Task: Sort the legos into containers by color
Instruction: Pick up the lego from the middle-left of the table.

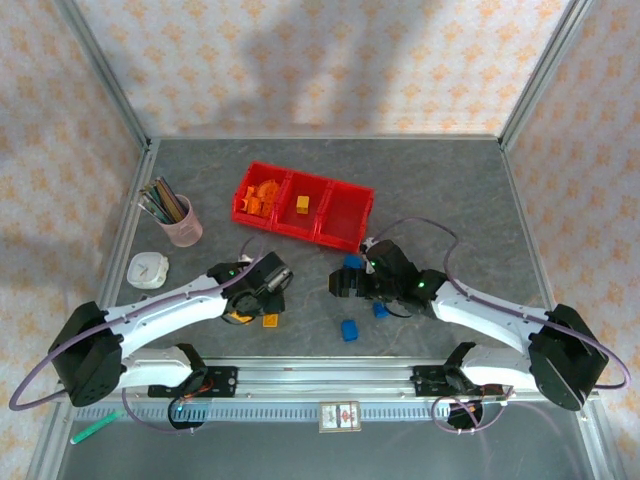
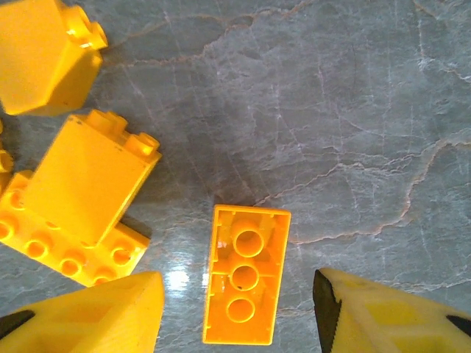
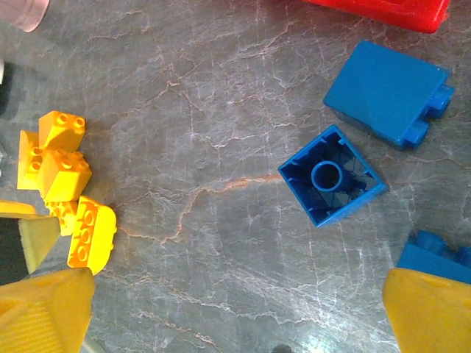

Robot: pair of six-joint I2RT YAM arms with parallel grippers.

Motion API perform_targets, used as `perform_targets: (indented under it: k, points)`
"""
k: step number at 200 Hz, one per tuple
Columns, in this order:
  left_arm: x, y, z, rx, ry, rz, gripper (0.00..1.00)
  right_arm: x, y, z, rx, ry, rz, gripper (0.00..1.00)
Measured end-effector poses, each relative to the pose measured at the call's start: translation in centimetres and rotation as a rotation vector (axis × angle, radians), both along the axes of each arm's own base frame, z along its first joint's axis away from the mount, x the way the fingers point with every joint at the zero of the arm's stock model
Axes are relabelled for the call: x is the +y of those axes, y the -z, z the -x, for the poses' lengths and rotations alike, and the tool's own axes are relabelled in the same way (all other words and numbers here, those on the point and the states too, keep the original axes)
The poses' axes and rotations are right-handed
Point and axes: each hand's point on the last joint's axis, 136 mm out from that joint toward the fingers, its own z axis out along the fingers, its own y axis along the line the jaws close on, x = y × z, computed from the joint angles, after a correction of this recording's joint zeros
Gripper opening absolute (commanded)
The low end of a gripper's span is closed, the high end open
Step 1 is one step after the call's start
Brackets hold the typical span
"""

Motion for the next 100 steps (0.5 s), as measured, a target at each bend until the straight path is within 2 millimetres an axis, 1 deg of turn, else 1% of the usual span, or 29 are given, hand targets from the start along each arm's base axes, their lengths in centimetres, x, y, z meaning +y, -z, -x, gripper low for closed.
perform_targets:
  k: [33, 47, 100]
  points:
    - [-0.9, 1.4, 0.0, 0.018, 0.014, -0.001, 0.58, 0.0, 0.0, -0.3, -0.005, 0.01, 0.009, 1.0]
    - [-0.9, 1.9, 0.0, 0.028, 0.016, -0.011, 0.58, 0.0, 0.1, -0.5, -0.008, 0.016, 0.016, 1.0]
    - [-0.7, 3.4, 0.0, 0.048, 0.012, -0.042, 0.49, -0.1, 0.2, -0.6, -0.009, 0.022, 0.023, 1.0]
